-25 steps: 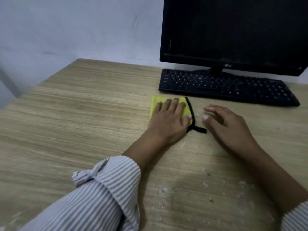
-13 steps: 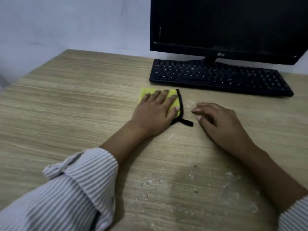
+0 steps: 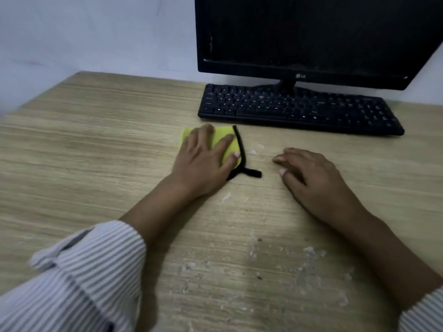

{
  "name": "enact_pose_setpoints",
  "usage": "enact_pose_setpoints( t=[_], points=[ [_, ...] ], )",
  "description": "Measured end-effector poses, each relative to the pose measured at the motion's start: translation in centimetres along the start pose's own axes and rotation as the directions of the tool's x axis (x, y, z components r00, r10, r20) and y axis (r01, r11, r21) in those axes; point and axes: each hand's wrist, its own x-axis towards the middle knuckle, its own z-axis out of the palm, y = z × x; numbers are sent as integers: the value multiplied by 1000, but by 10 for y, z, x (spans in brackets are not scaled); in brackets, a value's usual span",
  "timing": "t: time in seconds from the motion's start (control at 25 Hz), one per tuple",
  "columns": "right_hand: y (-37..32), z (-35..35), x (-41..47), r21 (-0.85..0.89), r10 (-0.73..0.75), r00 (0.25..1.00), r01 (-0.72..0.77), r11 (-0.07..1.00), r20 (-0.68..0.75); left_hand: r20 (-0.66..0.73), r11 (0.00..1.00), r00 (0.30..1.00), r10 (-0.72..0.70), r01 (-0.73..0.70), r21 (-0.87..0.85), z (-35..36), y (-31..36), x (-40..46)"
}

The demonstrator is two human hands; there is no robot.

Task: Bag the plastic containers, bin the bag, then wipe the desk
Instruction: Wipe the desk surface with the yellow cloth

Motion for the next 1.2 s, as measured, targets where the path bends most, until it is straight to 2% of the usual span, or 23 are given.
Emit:
enact_pose_setpoints(
  t=[0.12,0.24,0.36,0.48,0.56,0.64,0.68,0.76,0.84,0.92,1.0,1.04,1.08,1.2],
  points=[
    [5,-2,-1,-29,-10,1000,11,1000,11,-6,987,987,163,-163,10,8,35,-1],
    [6,-3,-1,-19,-16,1000,16,1000,18,-19,963,963,268,-268,30,5,23,-45],
    [5,-3,-2,-17,-18,1000,19,1000,19,-42,985,984,171,-170,33,-4,-13,-56],
    [4,-1,-1,-33,-16,1000,17,999,15,-32,999,999,22,-21,41,-4,-26,-9],
    [4,-2,-1,-38,-7,1000,8,999,18,-10,996,997,71,-70,52,1,3,0],
    [4,-4,-1,-40,-5,999,6,999,31,6,978,979,204,-204,40,8,33,-22],
    [4,-5,-3,-44,-5,999,7,999,41,4,964,964,264,-264,42,8,38,-43],
    [1,-7,-7,-60,-3,998,6,998,55,1,954,955,297,-297,36,3,23,-79],
    [-3,-5,-12,-77,-9,998,13,997,54,-20,975,975,219,-218,44,-5,-11,-84],
    [-5,-5,-15,-79,-21,998,25,997,54,-34,995,996,83,-81,55,-8,-36,-65],
    [-5,-6,-15,-66,-26,998,29,997,52,-23,999,1000,1,0,36,-7,-30,-41],
    [-4,-7,-16,-58,-24,998,27,998,52,-14,999,1000,8,-8,34,-5,-15,-36],
    [-2,-8,-18,-51,-22,998,26,998,59,1,998,999,43,-43,41,-3,0,-39],
    [5,-12,-27,-40,-33,995,37,999,95,12,963,964,265,-265,42,-1,18,-89]
  ],
)
